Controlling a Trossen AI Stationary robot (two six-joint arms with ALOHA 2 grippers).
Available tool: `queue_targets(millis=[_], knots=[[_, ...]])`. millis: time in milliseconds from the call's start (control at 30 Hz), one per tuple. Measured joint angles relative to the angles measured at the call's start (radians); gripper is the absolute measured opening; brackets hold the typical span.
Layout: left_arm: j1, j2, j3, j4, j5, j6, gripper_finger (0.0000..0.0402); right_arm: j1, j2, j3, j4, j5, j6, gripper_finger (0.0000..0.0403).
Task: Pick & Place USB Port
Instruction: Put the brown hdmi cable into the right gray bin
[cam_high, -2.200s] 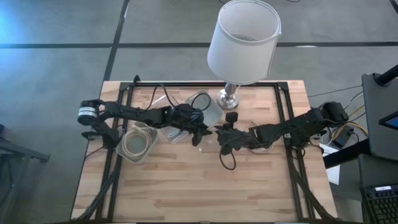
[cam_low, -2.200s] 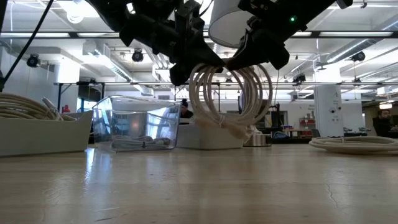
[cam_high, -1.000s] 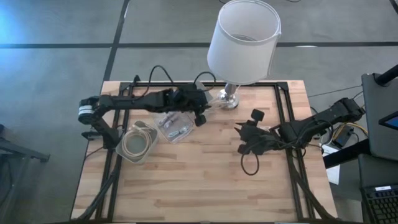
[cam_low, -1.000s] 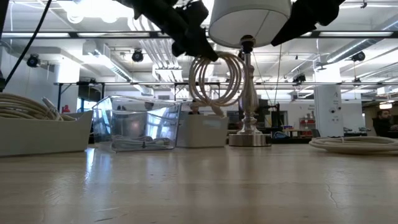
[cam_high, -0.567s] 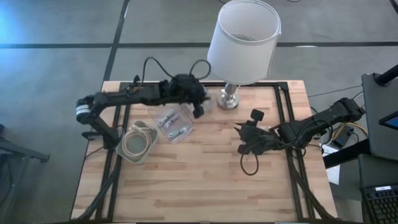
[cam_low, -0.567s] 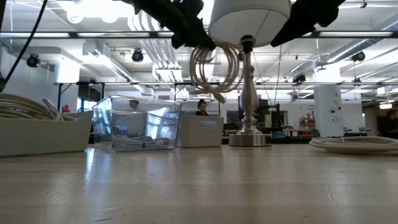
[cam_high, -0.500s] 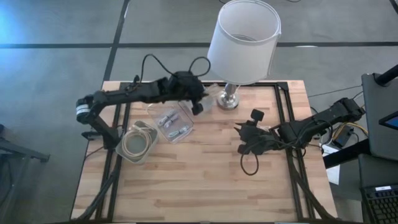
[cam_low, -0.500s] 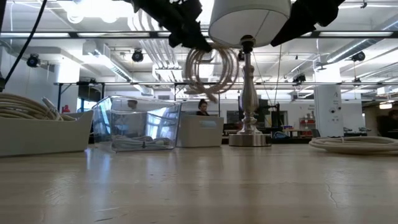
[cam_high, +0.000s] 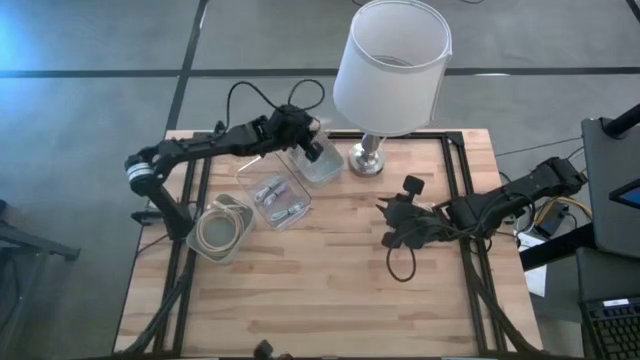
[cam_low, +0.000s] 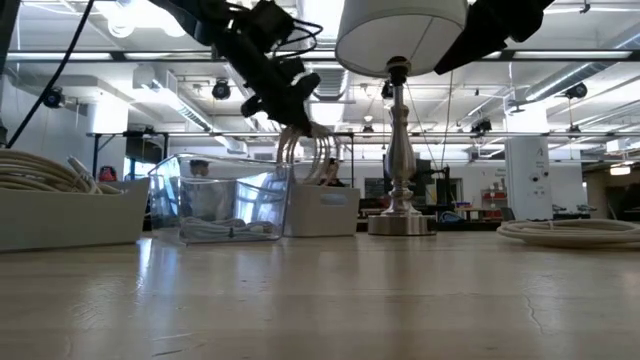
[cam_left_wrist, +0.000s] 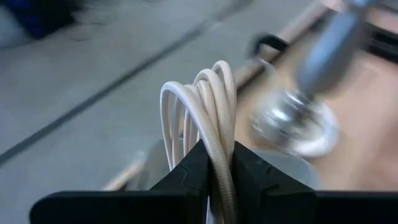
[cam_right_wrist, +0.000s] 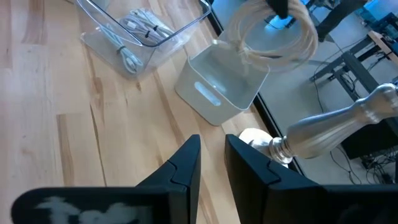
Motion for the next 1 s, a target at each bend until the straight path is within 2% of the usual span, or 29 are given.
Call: queue_targets(millis=[200, 333, 433, 600, 833, 1000], knots=[[0.004, 0.036, -0.004, -0.007, -0.149, -0.157, 0.0048, 0.0, 0.0, 0.0, 0.002, 0.0, -0.002, 0.0076], [-0.001, 0.081, -0.004, 0.014, -0.161, -0.31, 0.0049, 0.0, 0.0, 0.0, 0.003, 0.0, -0.002, 0.0081], [-0.003, 0.142, -0.004, 0.067, -0.161, -0.329, 0.0052, 0.0, 0.0, 0.0, 0.004, 0.0, -0.002, 0.0082], [-0.007, 0.208, -0.004, 0.187, -0.1, -0.337, 0.0078, 0.0, 0.0, 0.0, 0.004, 0.0, -0.002, 0.0072], [-0.007, 0.215, -0.005, 0.174, -0.042, -0.335, 0.0121, 0.0, 0.0, 0.0, 0.003, 0.0, -0.002, 0.0064], [-0.013, 0.211, -0.005, 0.174, 0.063, -0.328, 0.014, 0.0, 0.0, -0.001, 0.003, 0.0, -0.002, 0.0063]])
